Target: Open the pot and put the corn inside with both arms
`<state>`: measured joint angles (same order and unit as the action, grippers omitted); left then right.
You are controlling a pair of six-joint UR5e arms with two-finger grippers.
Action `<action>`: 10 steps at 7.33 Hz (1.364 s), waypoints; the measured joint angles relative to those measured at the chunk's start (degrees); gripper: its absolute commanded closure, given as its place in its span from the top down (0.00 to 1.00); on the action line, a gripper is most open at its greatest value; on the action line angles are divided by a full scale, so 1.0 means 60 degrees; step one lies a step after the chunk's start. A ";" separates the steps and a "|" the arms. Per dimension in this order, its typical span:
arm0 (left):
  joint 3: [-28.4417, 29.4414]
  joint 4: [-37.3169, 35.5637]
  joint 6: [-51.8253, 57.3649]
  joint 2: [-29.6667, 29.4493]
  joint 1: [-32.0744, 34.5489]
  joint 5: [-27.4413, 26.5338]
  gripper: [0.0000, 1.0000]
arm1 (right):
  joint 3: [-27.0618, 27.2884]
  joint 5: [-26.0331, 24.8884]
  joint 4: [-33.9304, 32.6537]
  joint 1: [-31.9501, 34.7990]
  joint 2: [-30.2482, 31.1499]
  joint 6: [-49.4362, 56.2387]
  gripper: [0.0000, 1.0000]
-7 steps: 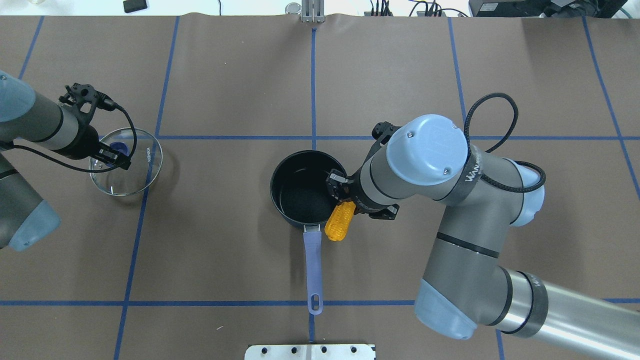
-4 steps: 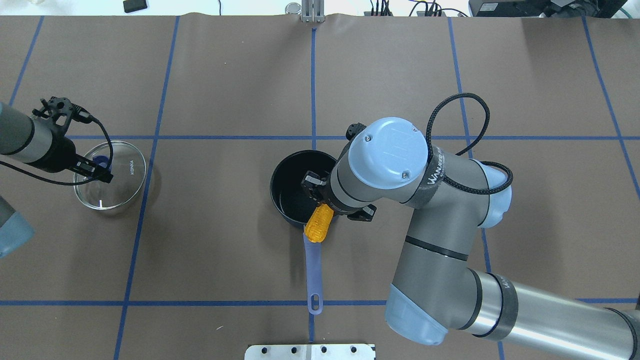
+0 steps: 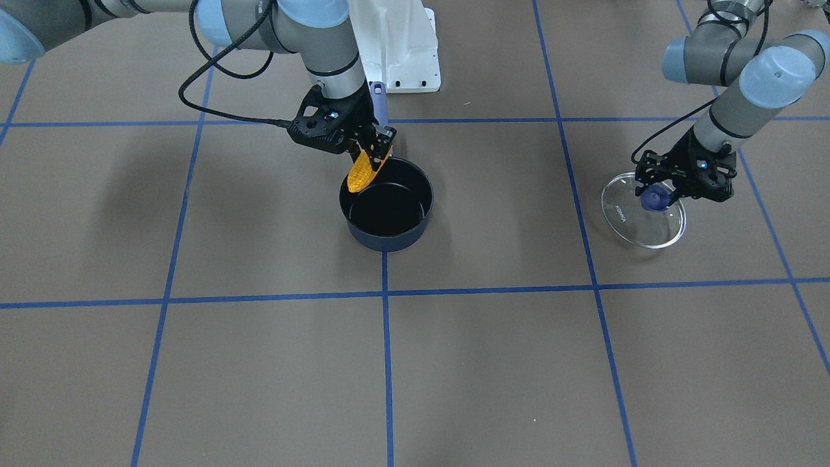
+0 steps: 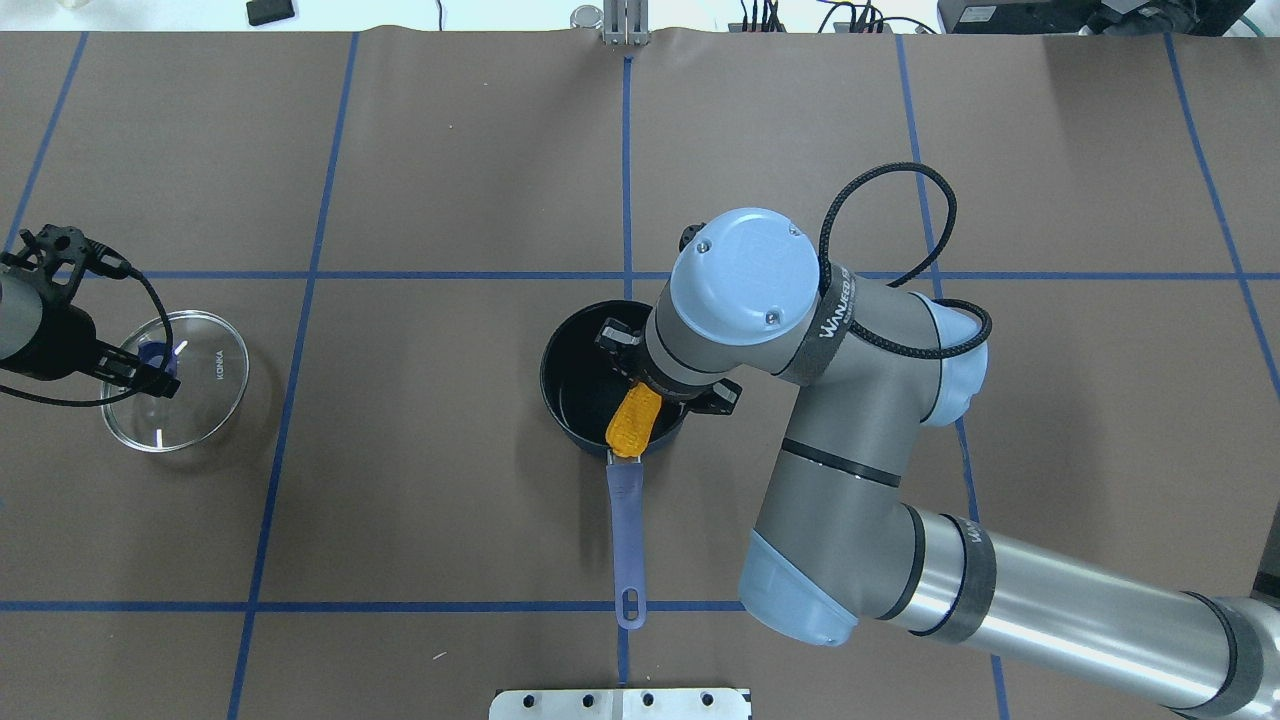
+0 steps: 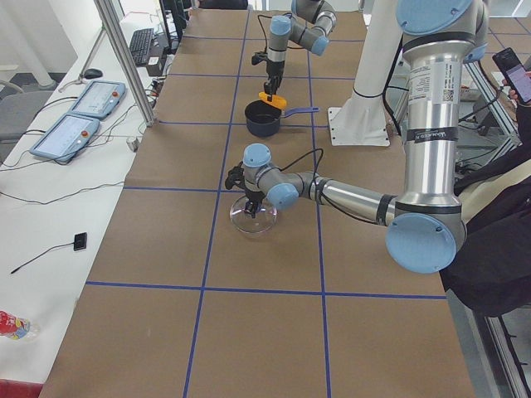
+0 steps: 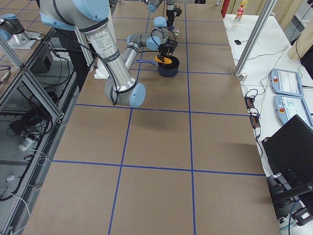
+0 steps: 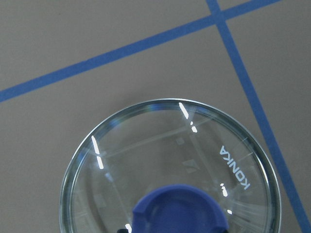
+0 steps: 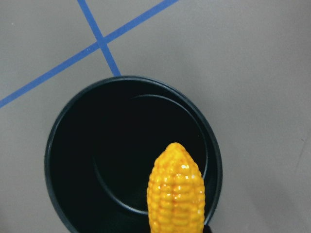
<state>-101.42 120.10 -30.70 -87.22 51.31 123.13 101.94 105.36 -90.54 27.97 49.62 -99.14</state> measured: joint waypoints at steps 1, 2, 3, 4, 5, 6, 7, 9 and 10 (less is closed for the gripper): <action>-0.0049 0.0043 0.0028 0.0116 0.0012 0.0005 0.46 | -0.0235 -0.0001 0.0014 0.0117 -0.0129 0.0088 0.24; -0.0080 0.0058 0.0056 0.0177 0.0022 0.0007 0.48 | -0.0558 -0.0007 0.0024 0.0197 -0.0314 0.0142 0.24; -0.0111 0.0063 0.0069 0.0224 0.0032 0.0004 0.53 | -0.0839 -0.0007 0.0029 0.0254 -0.0488 0.0167 0.24; -0.0124 0.0065 0.0074 0.0244 0.0039 0.0002 0.53 | -0.0990 -0.0001 0.0030 0.0273 -0.0569 0.0178 0.24; -0.0104 0.0063 0.0076 0.0249 0.0040 -0.0013 0.53 | -0.1049 0.0002 0.0031 0.0273 -0.0604 0.0179 0.24; -0.0057 0.0056 0.0080 0.0251 0.0038 -0.0048 0.53 | -0.1072 0.0003 0.0035 0.0276 -0.0620 0.0177 0.24; -0.0019 0.0053 0.0087 0.0247 0.0030 -0.0087 0.53 | -0.1076 0.0003 0.0041 0.0276 -0.0626 0.0176 0.24; 0.0008 0.0042 0.0085 0.0232 0.0005 -0.0134 0.60 | -0.1081 0.0003 0.0036 0.0276 -0.0633 0.0176 0.26; 0.0011 0.0035 0.0088 0.0229 0.0001 -0.0141 0.63 | -0.1085 -0.0002 0.0033 0.0253 -0.0624 0.0176 0.50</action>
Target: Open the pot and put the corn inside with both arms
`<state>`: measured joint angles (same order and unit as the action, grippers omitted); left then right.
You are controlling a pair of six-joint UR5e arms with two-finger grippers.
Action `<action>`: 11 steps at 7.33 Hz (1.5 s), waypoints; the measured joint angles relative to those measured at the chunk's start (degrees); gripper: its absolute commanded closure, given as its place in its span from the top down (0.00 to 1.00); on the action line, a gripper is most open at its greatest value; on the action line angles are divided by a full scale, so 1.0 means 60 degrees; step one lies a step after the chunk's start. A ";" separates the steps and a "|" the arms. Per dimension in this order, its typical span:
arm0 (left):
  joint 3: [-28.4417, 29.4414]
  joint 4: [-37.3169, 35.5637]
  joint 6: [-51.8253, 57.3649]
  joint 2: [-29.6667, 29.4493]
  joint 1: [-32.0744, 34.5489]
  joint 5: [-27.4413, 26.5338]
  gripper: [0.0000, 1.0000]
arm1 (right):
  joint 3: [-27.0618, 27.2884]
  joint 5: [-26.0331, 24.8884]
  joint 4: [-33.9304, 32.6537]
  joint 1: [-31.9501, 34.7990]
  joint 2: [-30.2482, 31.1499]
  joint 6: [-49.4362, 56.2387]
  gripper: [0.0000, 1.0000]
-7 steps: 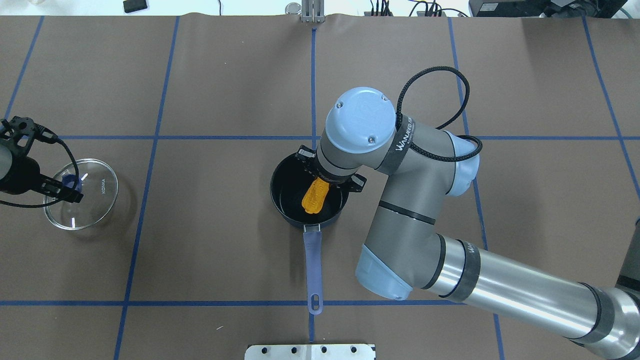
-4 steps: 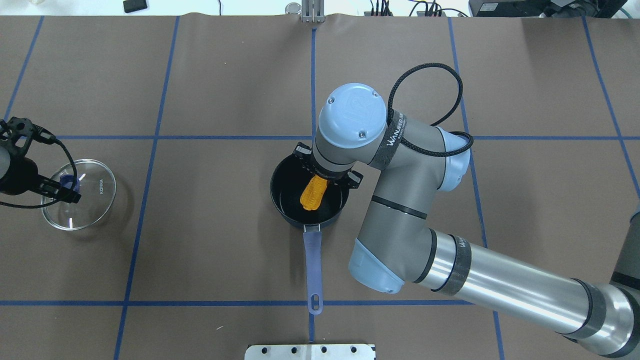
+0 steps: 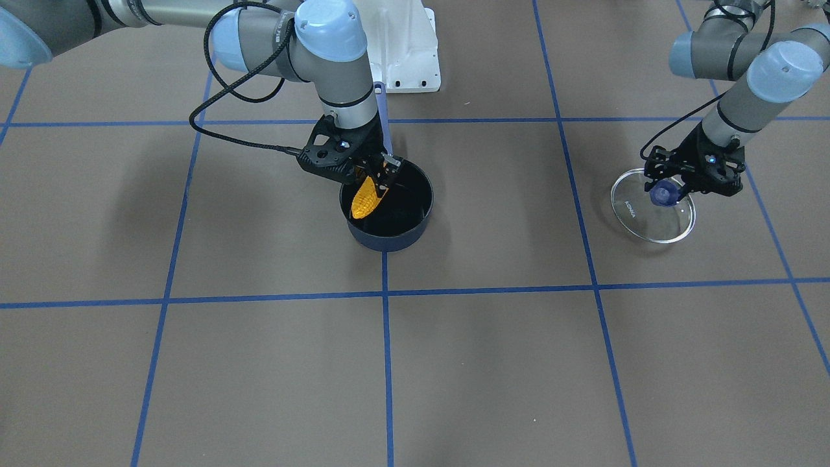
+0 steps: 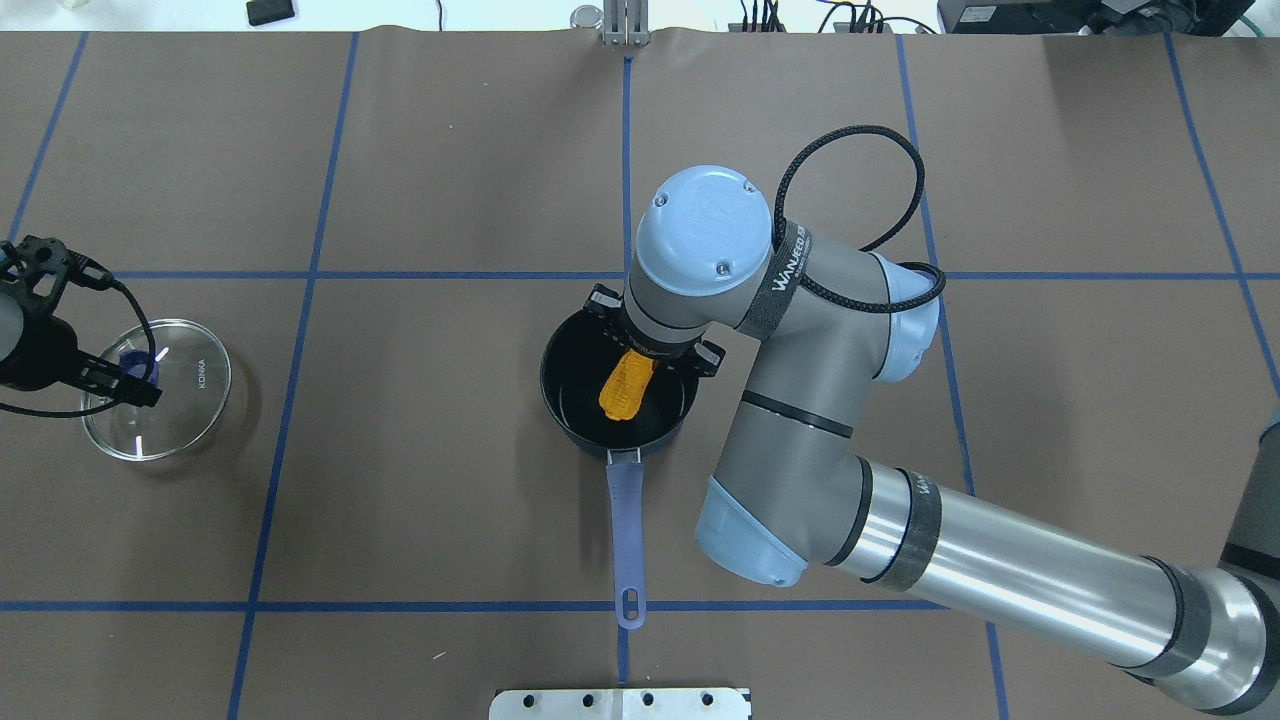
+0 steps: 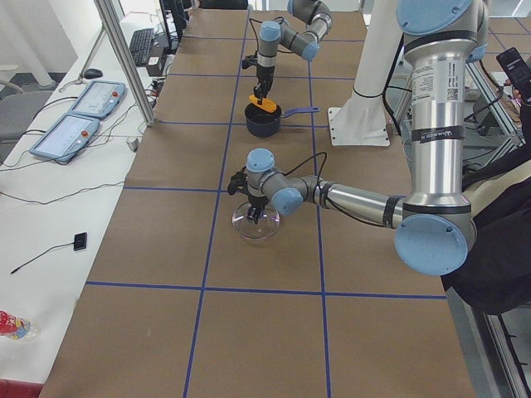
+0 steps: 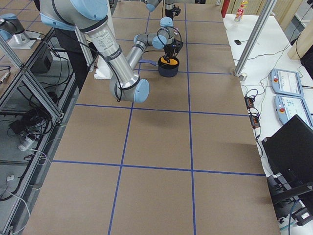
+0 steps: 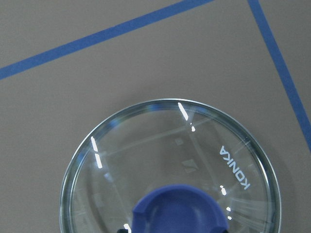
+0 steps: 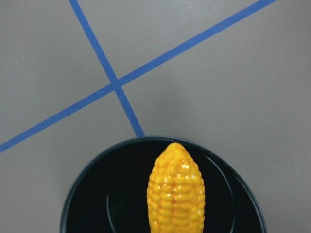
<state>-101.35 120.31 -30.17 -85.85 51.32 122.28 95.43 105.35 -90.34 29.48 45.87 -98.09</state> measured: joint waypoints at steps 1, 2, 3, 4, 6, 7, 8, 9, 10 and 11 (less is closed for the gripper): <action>0.0002 -0.0007 0.0002 -0.0003 0.0000 -0.0003 0.63 | -0.0006 -0.0066 -0.0001 -0.0065 0.0028 0.0003 0.99; 0.0002 -0.0011 0.0000 -0.0003 0.0000 -0.0004 0.63 | -0.0008 -0.0204 -0.0002 -0.0150 0.0040 0.0046 1.00; 0.0007 -0.0013 -0.0003 -0.0003 0.0000 -0.0004 0.63 | -0.0010 -0.0328 -0.0002 -0.0227 0.0049 0.0154 1.00; 0.0012 -0.0013 0.0000 -0.0002 0.0002 -0.0004 0.63 | 0.0004 -0.0394 0.0001 -0.0272 0.0075 0.0339 1.00; 0.0032 -0.0014 0.0003 0.0006 0.0000 -0.0046 0.64 | 0.0072 -0.0417 0.0265 -0.0285 0.0165 0.0655 1.00; 0.0085 -0.0010 0.0004 -0.0009 -0.0016 -0.0147 0.64 | 0.0083 -0.0411 0.0632 -0.0286 0.0290 0.0698 1.00; 0.0151 -0.0004 0.0004 -0.0028 -0.0031 -0.0236 0.65 | 0.0087 -0.0413 0.0848 -0.0286 0.0373 0.0704 1.00; 0.0183 0.0000 0.0004 -0.0035 -0.0036 -0.0275 0.76 | 0.0091 -0.0424 0.0933 -0.0286 0.0410 0.0697 1.00; 0.0188 0.0001 0.0004 -0.0042 -0.0040 -0.0290 0.88 | 0.0091 -0.0431 0.0972 -0.0286 0.0429 0.0695 1.00; 0.0191 0.0001 0.0004 -0.0045 -0.0040 -0.0295 0.97 | 0.0102 -0.0448 0.0999 -0.0285 0.0432 0.0685 1.00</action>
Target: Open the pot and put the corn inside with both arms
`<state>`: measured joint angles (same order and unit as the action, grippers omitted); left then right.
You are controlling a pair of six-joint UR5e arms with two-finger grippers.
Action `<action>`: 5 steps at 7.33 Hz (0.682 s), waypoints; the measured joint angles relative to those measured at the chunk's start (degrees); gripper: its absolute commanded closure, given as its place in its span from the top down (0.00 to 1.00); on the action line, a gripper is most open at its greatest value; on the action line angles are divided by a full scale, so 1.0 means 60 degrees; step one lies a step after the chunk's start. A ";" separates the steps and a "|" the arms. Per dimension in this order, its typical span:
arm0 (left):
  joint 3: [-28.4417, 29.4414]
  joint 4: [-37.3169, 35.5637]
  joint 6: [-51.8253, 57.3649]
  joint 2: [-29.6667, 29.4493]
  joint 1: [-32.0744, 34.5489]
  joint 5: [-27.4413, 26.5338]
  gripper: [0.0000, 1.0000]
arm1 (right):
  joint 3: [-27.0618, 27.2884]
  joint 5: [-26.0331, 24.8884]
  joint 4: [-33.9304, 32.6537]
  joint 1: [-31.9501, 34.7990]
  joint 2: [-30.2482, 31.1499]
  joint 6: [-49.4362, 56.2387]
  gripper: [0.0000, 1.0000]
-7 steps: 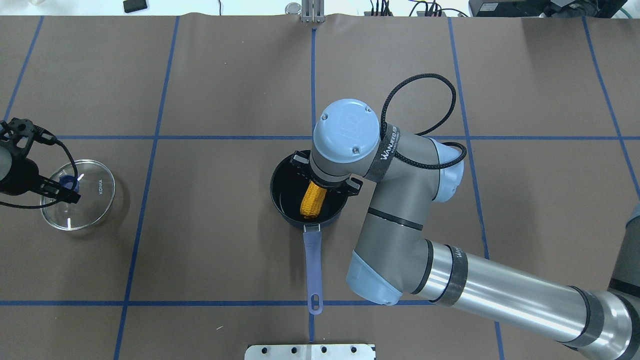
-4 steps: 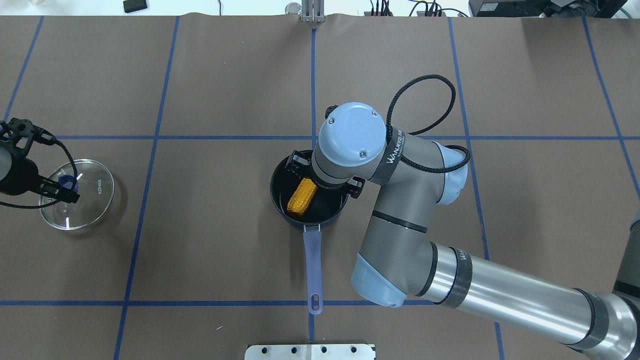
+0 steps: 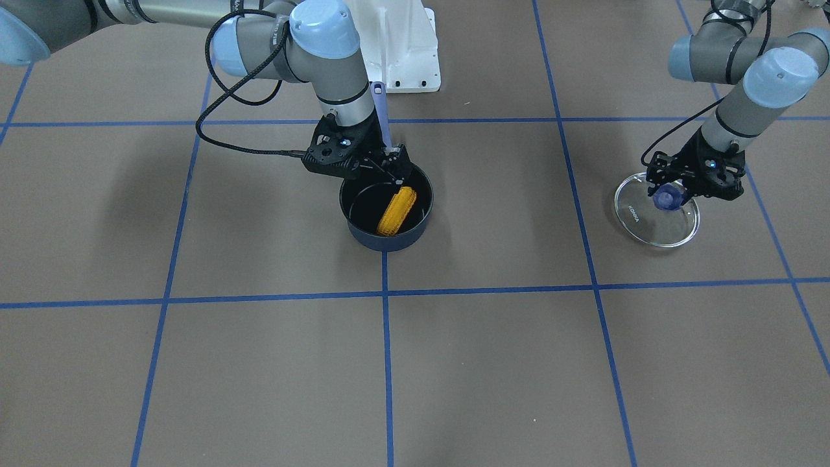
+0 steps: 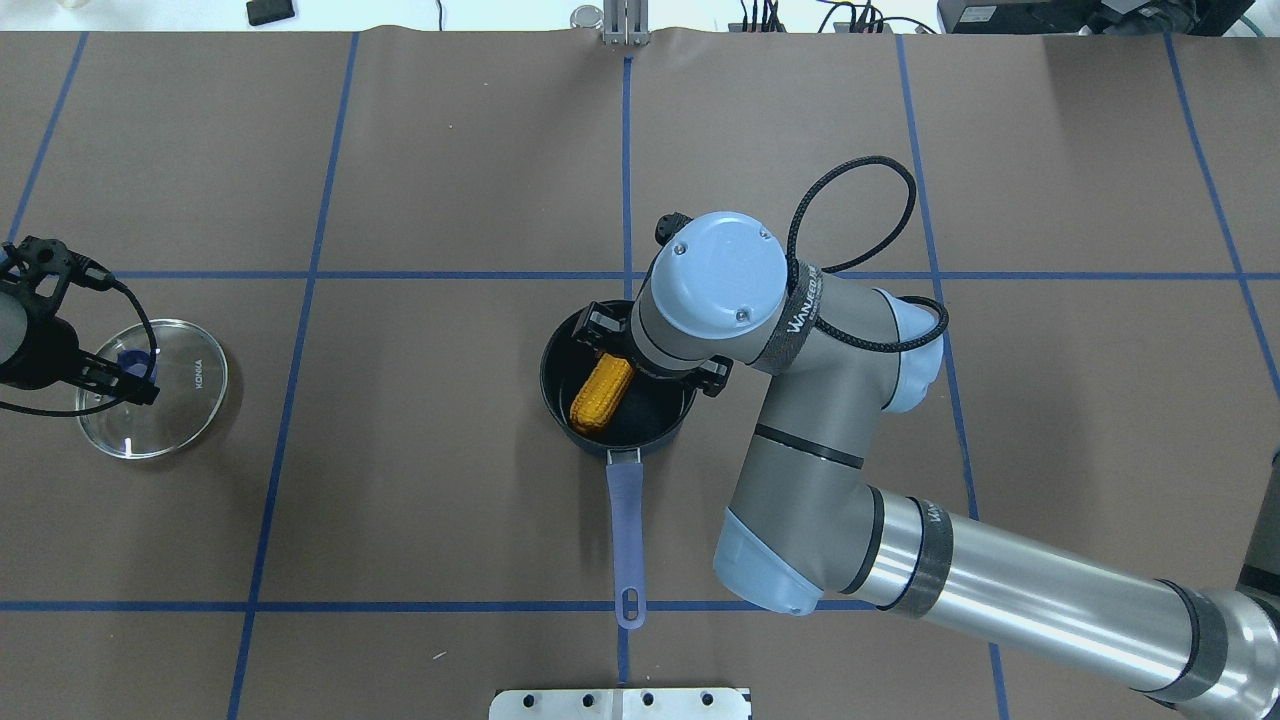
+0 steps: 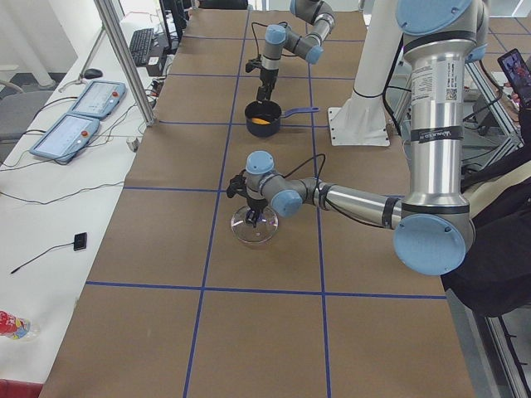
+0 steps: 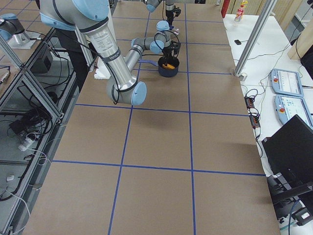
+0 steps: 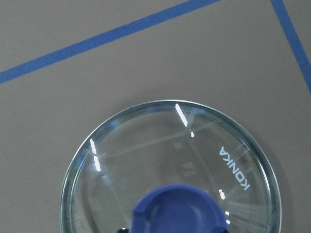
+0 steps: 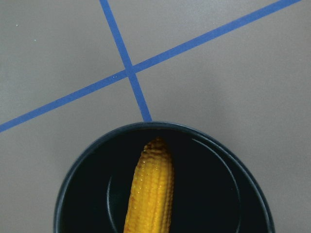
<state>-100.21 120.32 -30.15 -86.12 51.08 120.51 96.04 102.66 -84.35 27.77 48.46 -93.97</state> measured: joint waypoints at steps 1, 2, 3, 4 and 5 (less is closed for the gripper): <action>-0.0004 0.0000 -0.0001 -0.0012 0.0005 0.0002 0.98 | 0.0023 -0.0040 0.0019 0.0009 -0.0006 -0.0015 1.00; -0.0039 -0.0003 -0.0003 -0.0037 0.0023 0.0044 0.98 | 0.0063 -0.0074 0.0031 0.0084 -0.0022 -0.0002 1.00; -0.0117 -0.0030 -0.0010 -0.0075 0.0079 0.0137 0.98 | 0.0119 -0.0049 0.0033 0.0332 -0.0022 0.0107 1.00; -0.0195 -0.0091 0.0110 -0.0105 0.0353 0.0387 0.98 | 0.0282 0.0133 0.0029 0.0843 0.0092 0.0523 1.00; -0.0212 -0.0333 0.0702 -0.0151 0.1054 0.0963 0.98 | 0.0529 0.0678 0.0023 0.1666 0.0400 0.1445 1.00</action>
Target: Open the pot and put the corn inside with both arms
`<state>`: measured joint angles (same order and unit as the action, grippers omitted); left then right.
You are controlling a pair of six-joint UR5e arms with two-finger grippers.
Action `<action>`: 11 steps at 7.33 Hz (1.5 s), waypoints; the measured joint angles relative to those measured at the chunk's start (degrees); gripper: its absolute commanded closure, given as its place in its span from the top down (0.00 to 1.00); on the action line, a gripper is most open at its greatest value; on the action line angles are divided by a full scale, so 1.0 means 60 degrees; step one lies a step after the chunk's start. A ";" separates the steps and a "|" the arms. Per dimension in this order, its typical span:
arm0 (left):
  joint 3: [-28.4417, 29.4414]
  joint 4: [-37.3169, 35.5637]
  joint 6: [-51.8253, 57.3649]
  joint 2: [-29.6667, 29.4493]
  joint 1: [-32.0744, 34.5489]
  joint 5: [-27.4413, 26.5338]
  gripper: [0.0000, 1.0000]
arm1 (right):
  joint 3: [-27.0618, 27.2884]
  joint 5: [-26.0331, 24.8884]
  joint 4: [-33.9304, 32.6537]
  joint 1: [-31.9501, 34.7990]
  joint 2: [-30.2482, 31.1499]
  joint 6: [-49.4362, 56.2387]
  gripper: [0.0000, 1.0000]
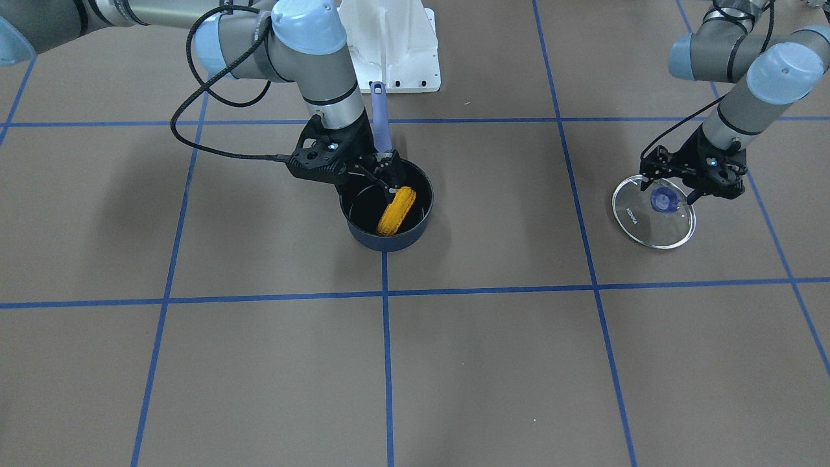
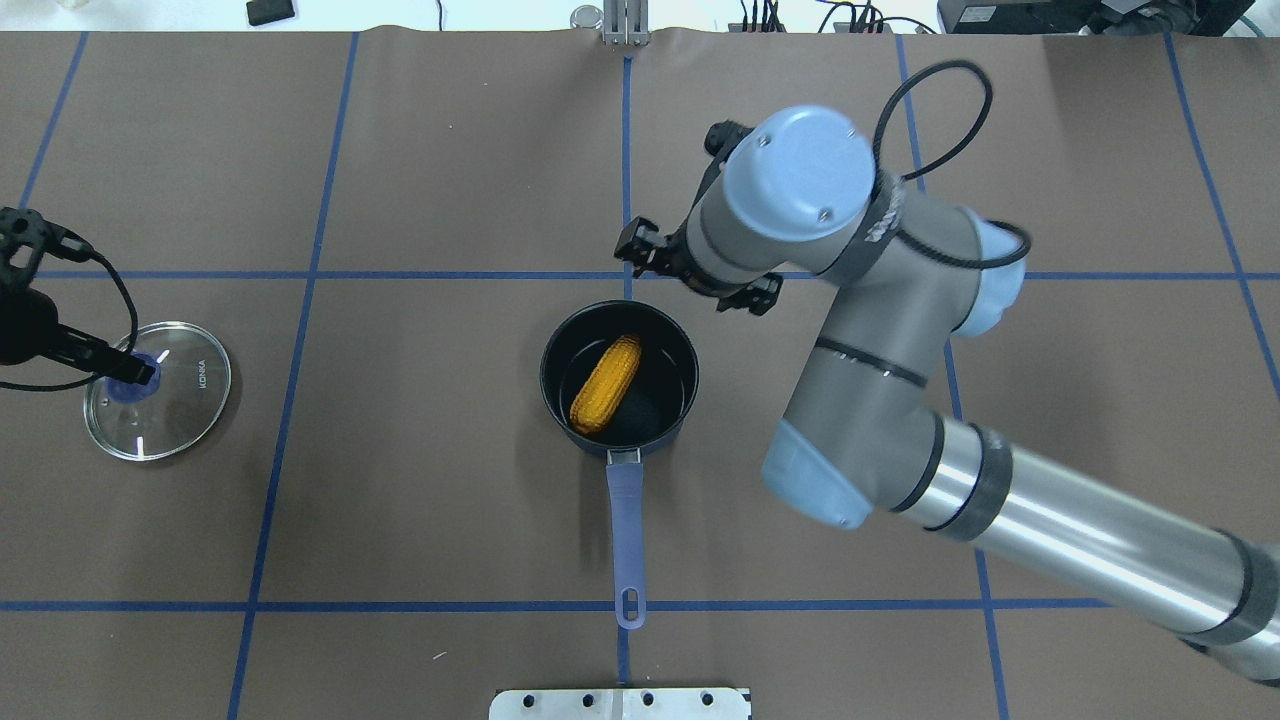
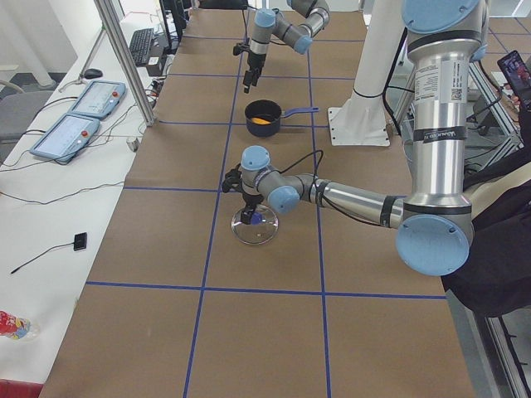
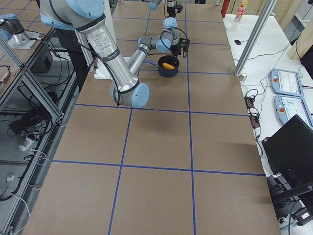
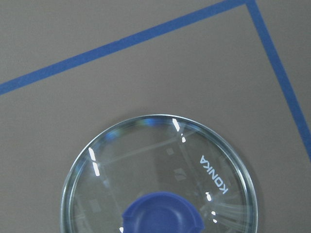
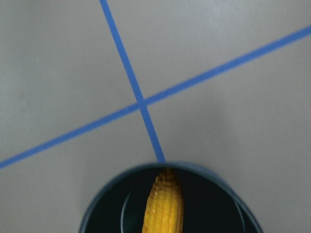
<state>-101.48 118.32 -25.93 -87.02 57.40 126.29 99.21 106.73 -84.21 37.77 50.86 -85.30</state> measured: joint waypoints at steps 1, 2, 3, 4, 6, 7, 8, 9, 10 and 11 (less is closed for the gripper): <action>-0.0005 -0.0571 0.0995 -0.0109 0.0876 0.0606 0.98 | 0.0155 0.0826 -0.0007 0.1002 0.0364 0.1146 1.00; -0.0006 -0.1344 0.2087 -0.0286 0.1651 0.0977 0.98 | 0.0210 0.1537 -0.0008 0.1894 0.0729 0.2239 1.00; 0.0006 -0.2147 0.3152 -0.0481 0.2312 0.1140 0.98 | 0.0232 0.2066 0.0000 0.2613 0.1141 0.3336 1.00; 0.0022 -0.2868 0.4134 -0.0643 0.2908 0.1201 0.98 | 0.0268 0.2408 0.0006 0.3215 0.1615 0.4464 1.00; 0.0213 -0.3924 0.6090 -0.0805 0.4067 0.1309 0.98 | 0.0374 0.2915 0.0009 0.4414 0.2773 0.6714 1.00; 0.0478 -0.4129 0.6930 -0.0824 0.4512 0.1392 0.98 | 0.0371 0.3397 -0.0003 0.5059 0.3336 0.7729 1.00; 0.0766 -0.4206 0.7588 -0.0828 0.4832 0.1465 0.98 | 0.0349 0.3866 -0.0018 0.5636 0.3908 0.8640 1.00; 0.0977 -0.4231 0.8042 -0.0832 0.5071 0.1527 0.98 | 0.0320 0.4148 -0.0024 0.6121 0.4493 0.9447 1.00; 0.1124 -0.4244 0.8401 -0.0833 0.5268 0.1554 0.98 | 0.0217 0.4345 -0.0042 0.6653 0.5037 1.0398 1.00; 0.1269 -0.4239 0.8697 -0.0833 0.5433 0.1564 0.98 | -0.0058 0.4629 -0.0052 0.7245 0.5454 1.1251 1.00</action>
<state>-93.86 92.89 26.25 -92.02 90.00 135.67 98.86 134.51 -84.52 81.24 83.58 -17.80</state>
